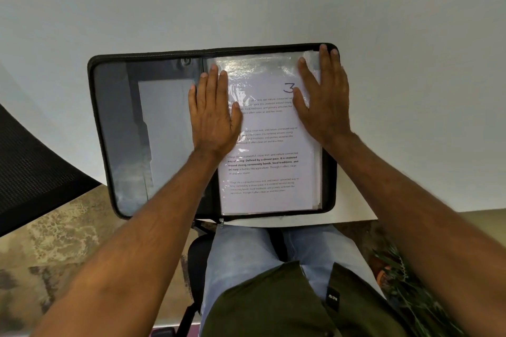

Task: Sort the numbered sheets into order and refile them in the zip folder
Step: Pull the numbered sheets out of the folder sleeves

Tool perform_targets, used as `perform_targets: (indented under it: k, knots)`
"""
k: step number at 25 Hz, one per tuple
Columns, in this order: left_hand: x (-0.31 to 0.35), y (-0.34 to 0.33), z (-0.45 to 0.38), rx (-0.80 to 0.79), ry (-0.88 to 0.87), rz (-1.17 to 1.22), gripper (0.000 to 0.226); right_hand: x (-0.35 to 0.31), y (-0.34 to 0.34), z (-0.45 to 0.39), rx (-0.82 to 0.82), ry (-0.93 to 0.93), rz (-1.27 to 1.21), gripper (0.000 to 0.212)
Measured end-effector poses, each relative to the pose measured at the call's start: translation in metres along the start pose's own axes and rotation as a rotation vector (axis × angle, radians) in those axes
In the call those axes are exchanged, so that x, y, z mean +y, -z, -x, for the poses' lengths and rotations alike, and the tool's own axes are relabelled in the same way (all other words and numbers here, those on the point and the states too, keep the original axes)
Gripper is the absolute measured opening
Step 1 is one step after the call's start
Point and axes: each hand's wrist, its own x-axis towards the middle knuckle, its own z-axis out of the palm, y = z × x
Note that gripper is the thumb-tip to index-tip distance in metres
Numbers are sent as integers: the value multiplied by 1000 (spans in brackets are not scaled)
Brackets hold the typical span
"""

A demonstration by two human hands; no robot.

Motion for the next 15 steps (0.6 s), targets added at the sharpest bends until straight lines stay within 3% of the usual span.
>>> perform_targets:
  k: [8,15]
  knots:
    - [-1,3,0,-23,-20,61,66,-28,14,4,79,-93,-68,36]
    - [-7,37,-23,-64,-66,182,69,-57,34,11,93,-281,-455,33]
